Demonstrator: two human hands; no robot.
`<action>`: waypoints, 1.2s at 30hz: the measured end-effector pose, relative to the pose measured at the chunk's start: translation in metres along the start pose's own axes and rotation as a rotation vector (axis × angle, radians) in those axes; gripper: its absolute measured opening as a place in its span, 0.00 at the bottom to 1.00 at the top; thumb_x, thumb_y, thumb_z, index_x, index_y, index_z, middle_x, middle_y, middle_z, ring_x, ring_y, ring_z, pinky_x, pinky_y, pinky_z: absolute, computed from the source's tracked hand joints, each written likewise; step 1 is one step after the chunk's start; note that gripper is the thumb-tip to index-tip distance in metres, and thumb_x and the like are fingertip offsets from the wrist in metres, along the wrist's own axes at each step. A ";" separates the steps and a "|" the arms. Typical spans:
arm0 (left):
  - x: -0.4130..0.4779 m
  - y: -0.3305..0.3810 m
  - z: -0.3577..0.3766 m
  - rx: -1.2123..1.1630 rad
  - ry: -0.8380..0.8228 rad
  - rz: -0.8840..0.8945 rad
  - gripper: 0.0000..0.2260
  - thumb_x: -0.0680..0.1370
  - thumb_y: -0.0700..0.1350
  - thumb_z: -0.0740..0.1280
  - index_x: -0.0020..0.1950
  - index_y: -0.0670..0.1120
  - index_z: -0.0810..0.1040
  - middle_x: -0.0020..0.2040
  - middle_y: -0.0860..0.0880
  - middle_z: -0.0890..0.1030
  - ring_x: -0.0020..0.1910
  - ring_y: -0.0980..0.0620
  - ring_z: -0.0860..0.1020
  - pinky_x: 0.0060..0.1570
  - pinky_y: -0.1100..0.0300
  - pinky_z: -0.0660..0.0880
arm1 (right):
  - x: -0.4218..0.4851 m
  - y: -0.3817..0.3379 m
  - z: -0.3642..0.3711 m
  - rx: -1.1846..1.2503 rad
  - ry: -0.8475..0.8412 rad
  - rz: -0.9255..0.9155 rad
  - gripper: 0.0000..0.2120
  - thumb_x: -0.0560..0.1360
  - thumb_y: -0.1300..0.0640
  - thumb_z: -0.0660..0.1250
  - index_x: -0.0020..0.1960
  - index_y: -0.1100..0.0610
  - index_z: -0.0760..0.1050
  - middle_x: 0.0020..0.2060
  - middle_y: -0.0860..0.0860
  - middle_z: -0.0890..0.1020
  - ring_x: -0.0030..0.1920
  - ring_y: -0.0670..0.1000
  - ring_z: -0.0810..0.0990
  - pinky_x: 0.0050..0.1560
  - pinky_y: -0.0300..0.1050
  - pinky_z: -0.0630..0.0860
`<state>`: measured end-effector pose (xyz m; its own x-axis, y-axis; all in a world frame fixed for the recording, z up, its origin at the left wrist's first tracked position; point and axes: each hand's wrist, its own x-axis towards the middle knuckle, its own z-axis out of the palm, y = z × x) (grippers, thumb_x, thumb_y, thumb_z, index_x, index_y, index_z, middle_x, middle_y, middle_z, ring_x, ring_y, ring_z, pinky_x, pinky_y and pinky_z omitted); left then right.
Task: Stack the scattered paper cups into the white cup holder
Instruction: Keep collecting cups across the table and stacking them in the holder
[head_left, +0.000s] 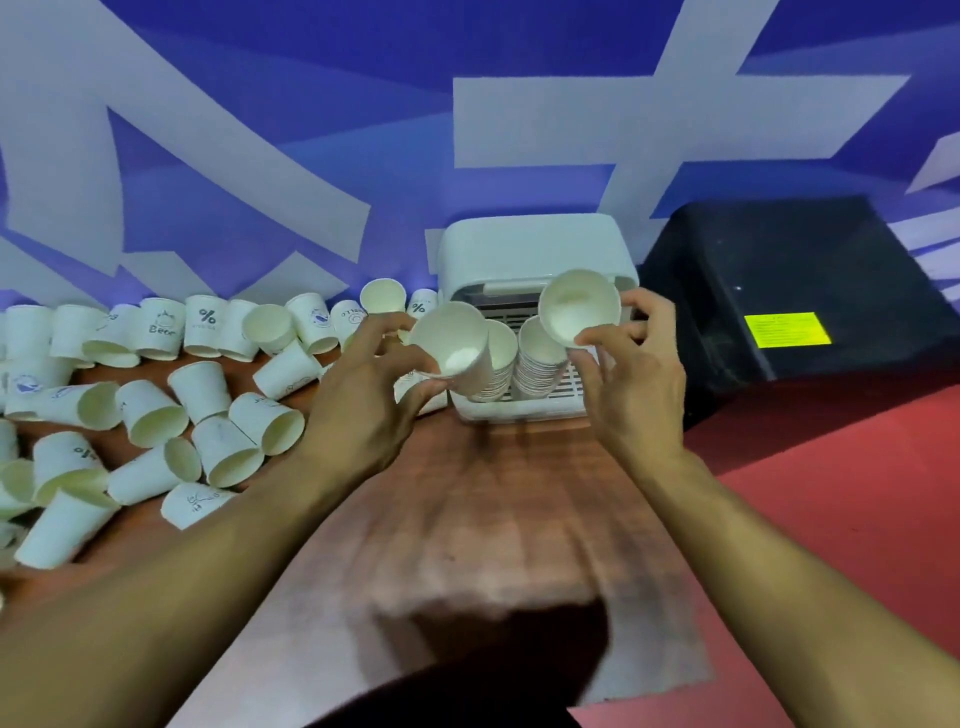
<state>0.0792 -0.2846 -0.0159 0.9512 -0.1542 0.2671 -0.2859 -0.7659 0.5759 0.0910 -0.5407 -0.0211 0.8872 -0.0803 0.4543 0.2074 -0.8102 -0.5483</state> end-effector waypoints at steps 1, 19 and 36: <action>0.006 0.004 0.003 0.035 0.039 0.030 0.04 0.75 0.49 0.73 0.46 0.49 0.83 0.63 0.49 0.73 0.53 0.49 0.76 0.49 0.54 0.74 | 0.005 0.004 -0.001 -0.018 0.024 -0.025 0.03 0.70 0.60 0.74 0.43 0.55 0.81 0.62 0.52 0.71 0.46 0.50 0.73 0.39 0.42 0.69; 0.061 0.002 0.080 0.322 -0.216 0.231 0.15 0.82 0.49 0.60 0.37 0.45 0.75 0.37 0.46 0.75 0.39 0.44 0.71 0.38 0.54 0.66 | 0.019 0.055 0.065 -0.213 -0.364 -0.100 0.13 0.75 0.48 0.64 0.43 0.56 0.81 0.42 0.49 0.81 0.55 0.57 0.73 0.52 0.53 0.75; 0.046 -0.015 0.115 -0.008 0.049 -0.056 0.20 0.73 0.47 0.74 0.61 0.42 0.74 0.63 0.42 0.69 0.62 0.46 0.70 0.59 0.59 0.69 | 0.004 0.065 0.088 0.095 -0.220 0.067 0.14 0.73 0.55 0.72 0.56 0.60 0.75 0.68 0.53 0.70 0.68 0.43 0.65 0.55 0.38 0.73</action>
<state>0.1402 -0.3524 -0.1012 0.9589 -0.0804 0.2720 -0.2336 -0.7676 0.5968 0.1444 -0.5424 -0.1162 0.9666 0.0045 0.2564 0.1735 -0.7481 -0.6406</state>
